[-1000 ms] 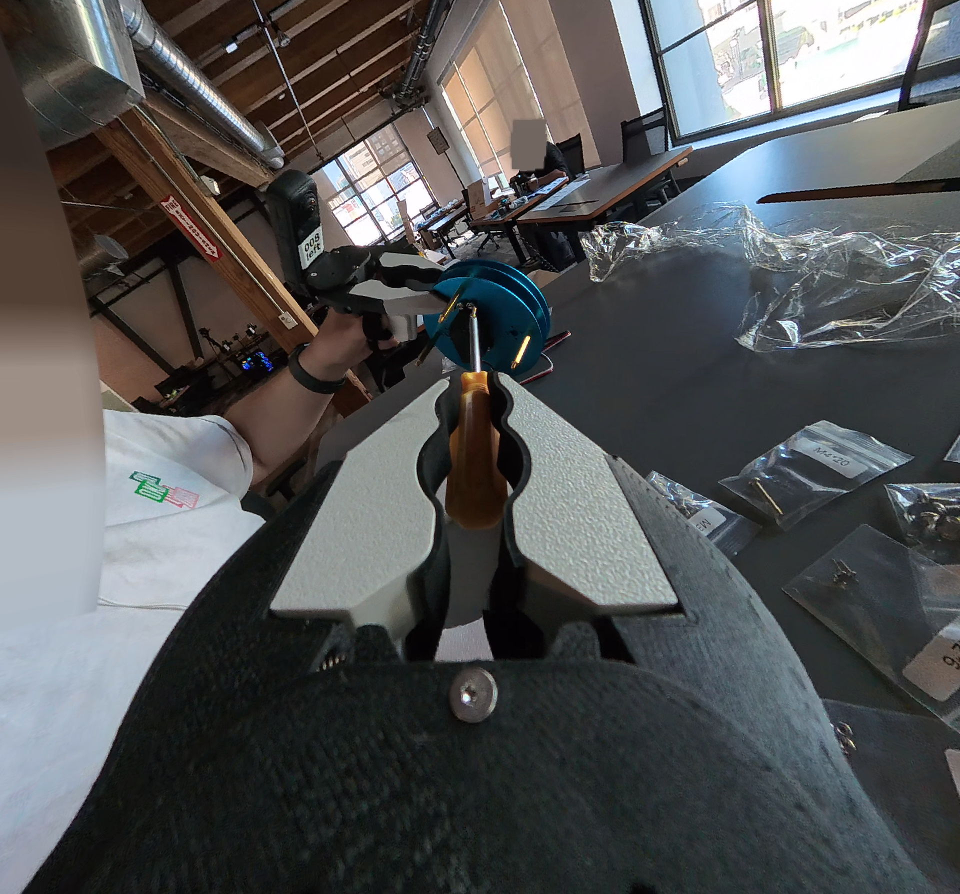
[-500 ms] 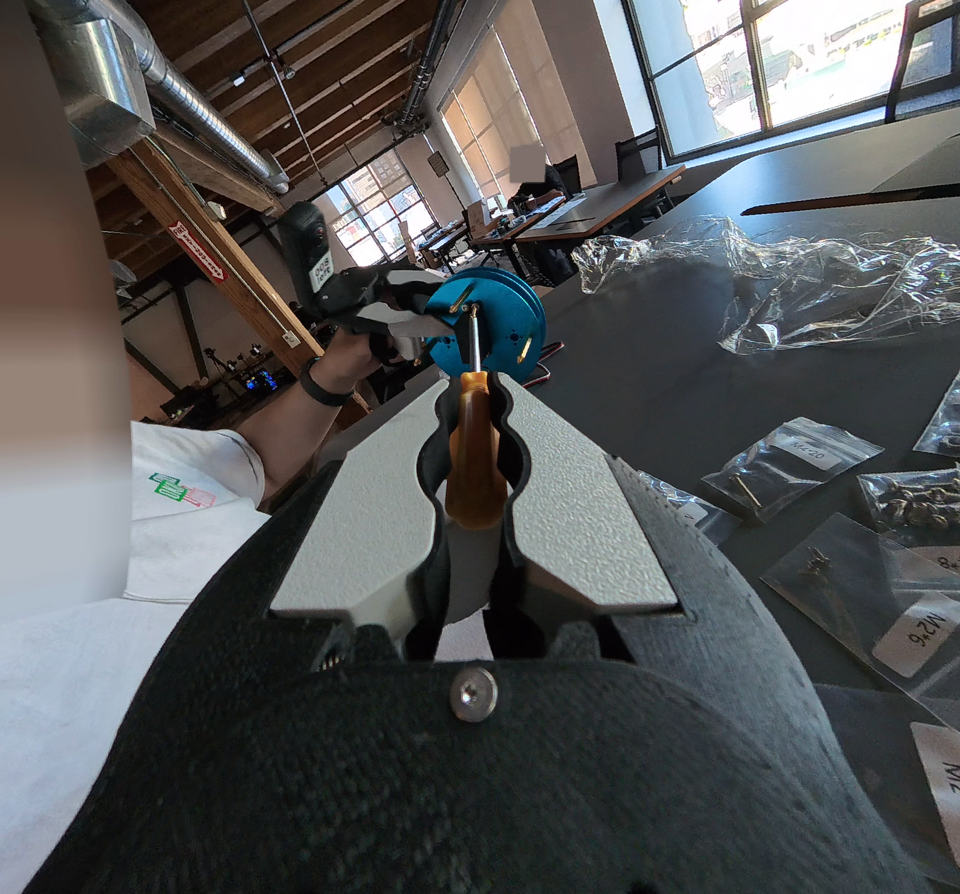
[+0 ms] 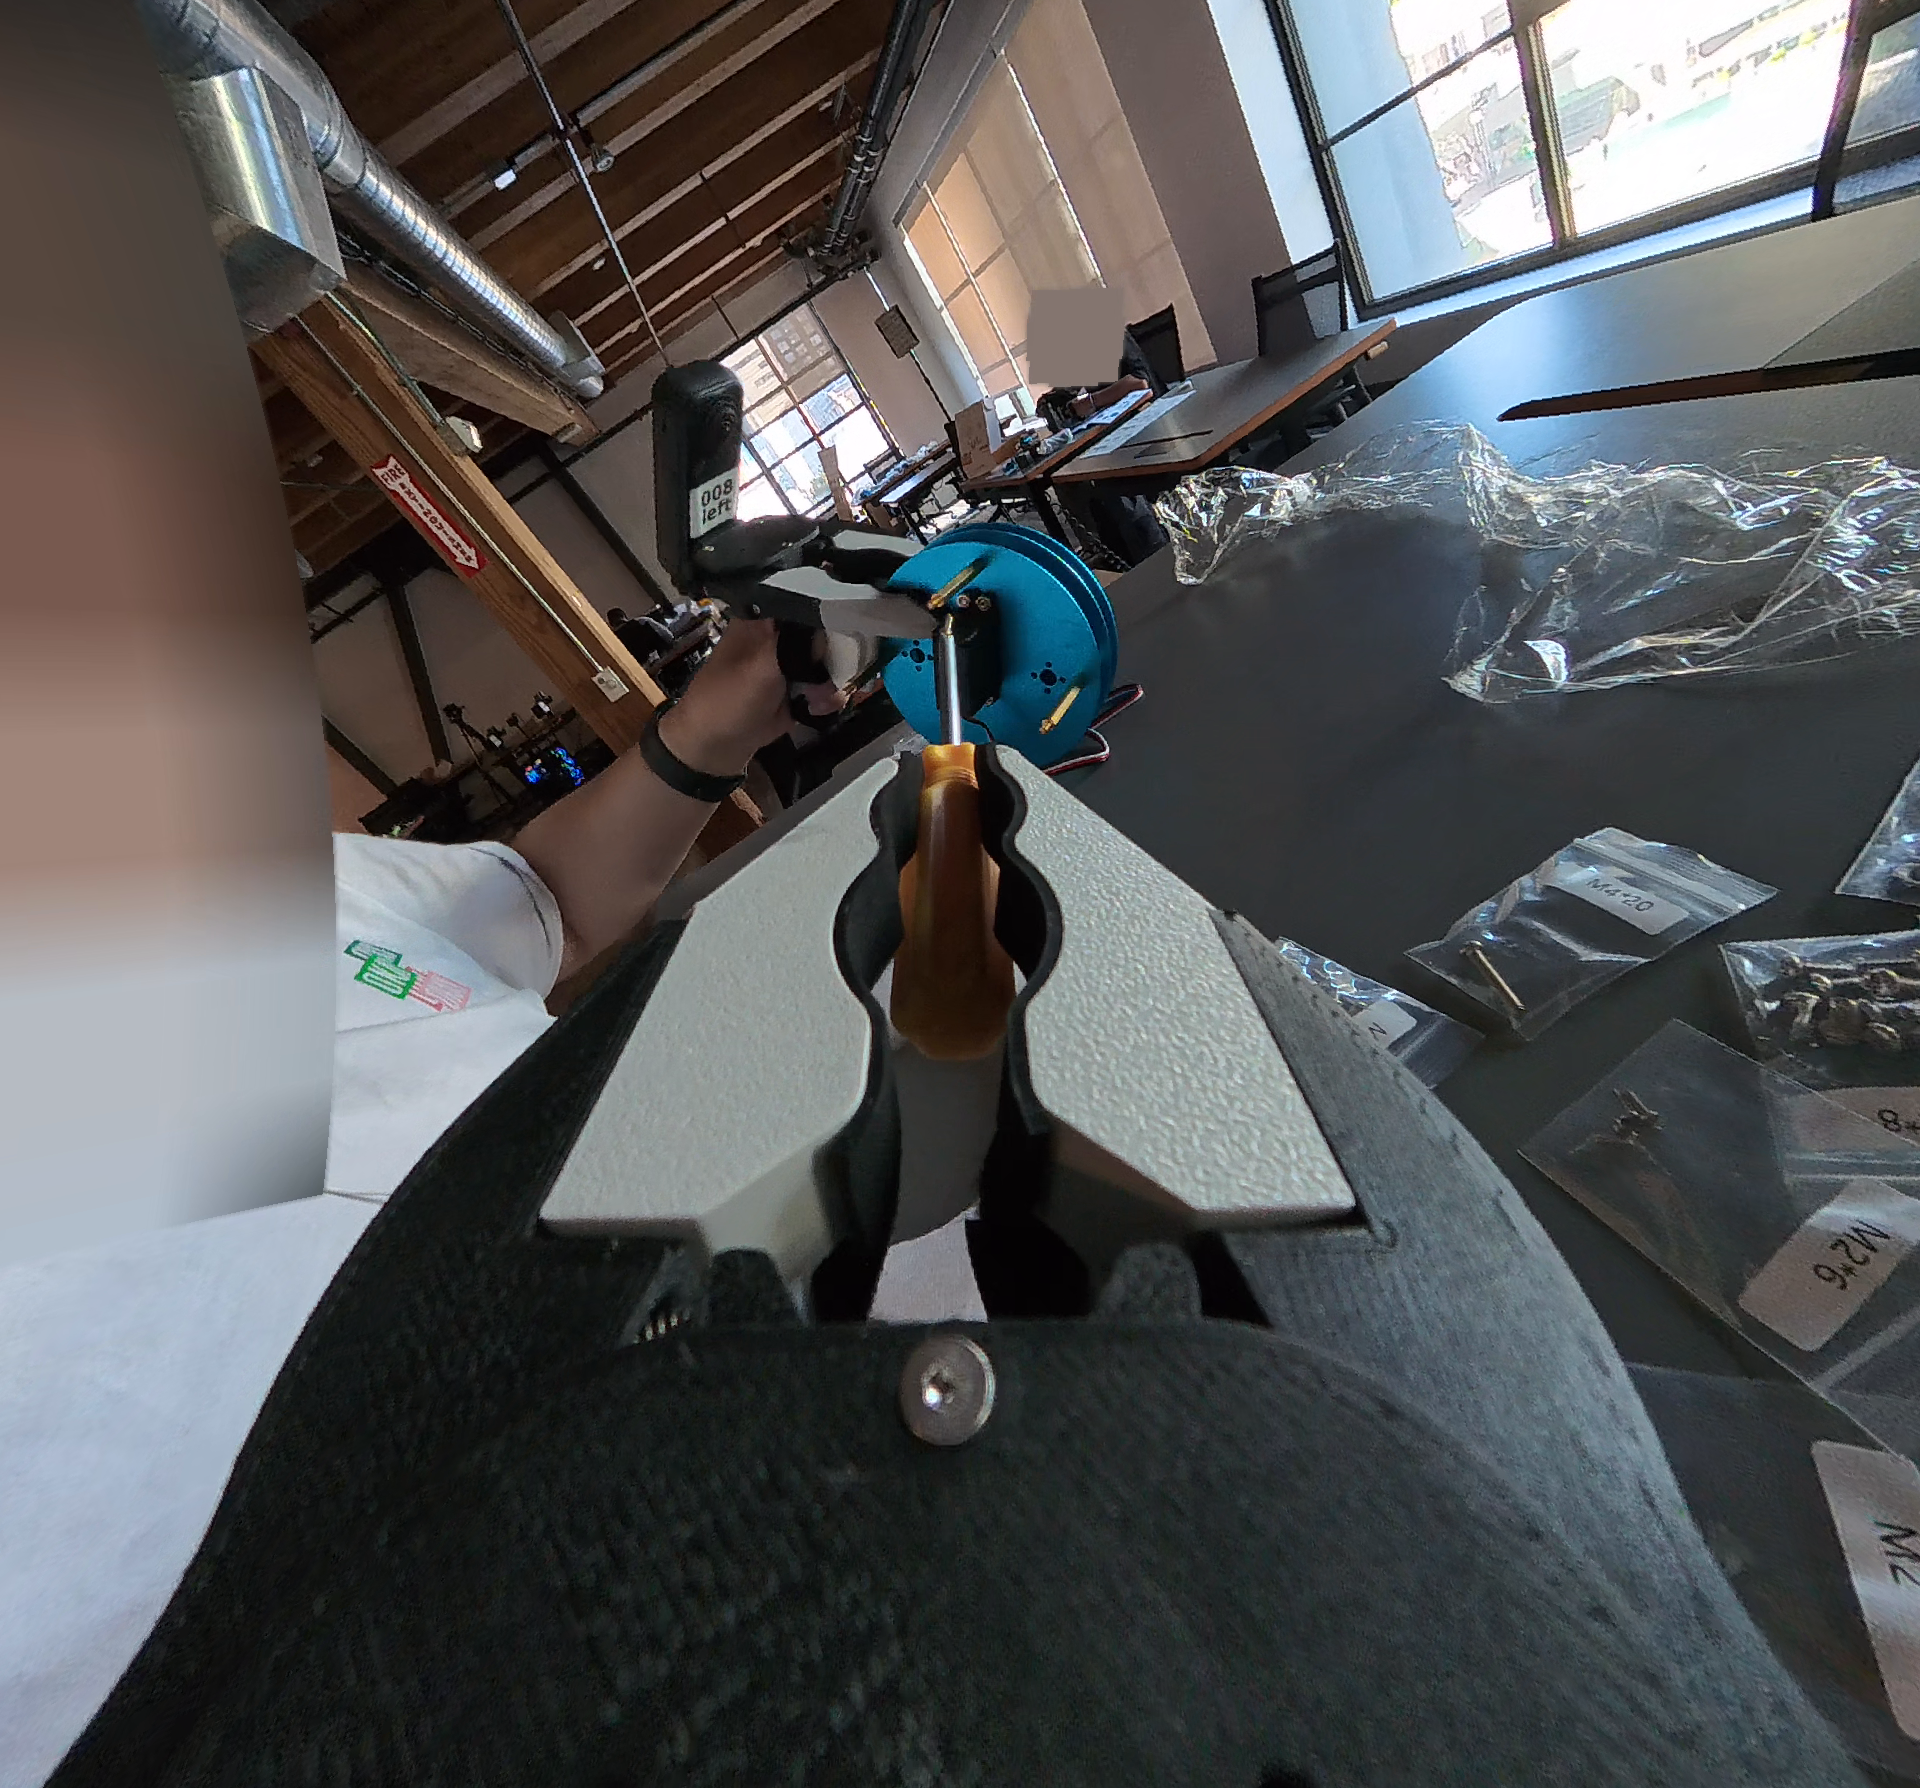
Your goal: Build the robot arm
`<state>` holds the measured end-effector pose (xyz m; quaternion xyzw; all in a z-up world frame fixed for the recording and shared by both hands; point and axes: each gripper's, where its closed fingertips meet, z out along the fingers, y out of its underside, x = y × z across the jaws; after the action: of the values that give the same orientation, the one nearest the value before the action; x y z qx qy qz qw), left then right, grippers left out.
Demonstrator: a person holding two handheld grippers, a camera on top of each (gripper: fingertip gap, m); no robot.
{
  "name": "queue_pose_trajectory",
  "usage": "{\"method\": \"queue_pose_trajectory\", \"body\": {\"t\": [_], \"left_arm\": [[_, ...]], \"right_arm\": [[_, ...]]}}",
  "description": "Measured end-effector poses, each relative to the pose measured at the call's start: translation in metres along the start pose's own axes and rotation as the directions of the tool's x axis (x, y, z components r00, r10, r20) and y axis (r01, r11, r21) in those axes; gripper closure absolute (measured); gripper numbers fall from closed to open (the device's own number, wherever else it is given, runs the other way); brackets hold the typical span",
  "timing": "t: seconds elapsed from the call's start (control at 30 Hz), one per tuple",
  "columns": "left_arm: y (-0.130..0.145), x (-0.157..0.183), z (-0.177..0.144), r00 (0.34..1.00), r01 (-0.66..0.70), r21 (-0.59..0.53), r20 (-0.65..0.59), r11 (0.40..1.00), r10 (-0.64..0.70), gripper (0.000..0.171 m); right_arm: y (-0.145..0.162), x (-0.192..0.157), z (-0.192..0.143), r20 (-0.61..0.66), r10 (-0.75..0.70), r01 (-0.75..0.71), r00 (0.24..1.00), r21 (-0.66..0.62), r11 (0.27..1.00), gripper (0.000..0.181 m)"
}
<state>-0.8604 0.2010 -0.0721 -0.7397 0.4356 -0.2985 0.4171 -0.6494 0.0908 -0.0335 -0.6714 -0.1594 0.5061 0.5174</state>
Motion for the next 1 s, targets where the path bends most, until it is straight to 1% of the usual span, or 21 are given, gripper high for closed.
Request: {"method": "queue_pose_trajectory", "body": {"t": [0.17, 0.27, 0.43, 0.53, 0.77, 0.87, 1.0], "left_arm": [[-0.004, 0.008, 0.005, 0.999, -0.034, -0.082, 0.003, 0.996, 0.034, 0.137], [-0.01, 0.019, 0.01, 0.999, -0.046, -0.096, -0.015, 0.994, 0.045, 0.137], [-0.027, 0.047, 0.014, 0.997, -0.065, -0.087, -0.049, 0.994, 0.061, 0.139], [-0.038, 0.069, 0.016, 0.995, -0.084, -0.069, -0.068, 0.994, 0.079, 0.139], [-0.063, 0.113, 0.027, 0.99, -0.112, -0.054, -0.096, 0.992, 0.106, 0.14], [-0.077, 0.128, 0.036, 0.987, -0.128, -0.055, -0.103, 0.99, 0.122, 0.14], [-0.093, 0.144, 0.052, 0.985, -0.139, -0.057, -0.114, 0.989, 0.132, 0.14]], "right_arm": [[-0.003, -0.003, -0.004, 0.006, -0.004, 0.004, 1.0, 0.012, 1.0, 0.172], [-0.003, 0.0, -0.007, -0.004, 0.004, -0.004, 1.0, 0.015, 1.0, 0.171], [-0.002, 0.003, -0.018, 0.011, 0.091, -0.091, 0.996, 0.035, 0.995, 0.172], [-0.003, 0.004, -0.032, 0.024, 0.127, -0.128, 0.992, 0.042, 0.991, 0.172], [0.005, 0.015, -0.077, -0.036, 0.1, -0.099, 0.994, 0.013, 0.995, 0.172], [0.008, 0.018, -0.095, -0.054, 0.086, -0.086, 0.995, -0.001, 0.996, 0.172], [0.009, 0.017, -0.113, -0.044, 0.084, -0.085, 0.995, -0.006, 0.996, 0.172]]}}
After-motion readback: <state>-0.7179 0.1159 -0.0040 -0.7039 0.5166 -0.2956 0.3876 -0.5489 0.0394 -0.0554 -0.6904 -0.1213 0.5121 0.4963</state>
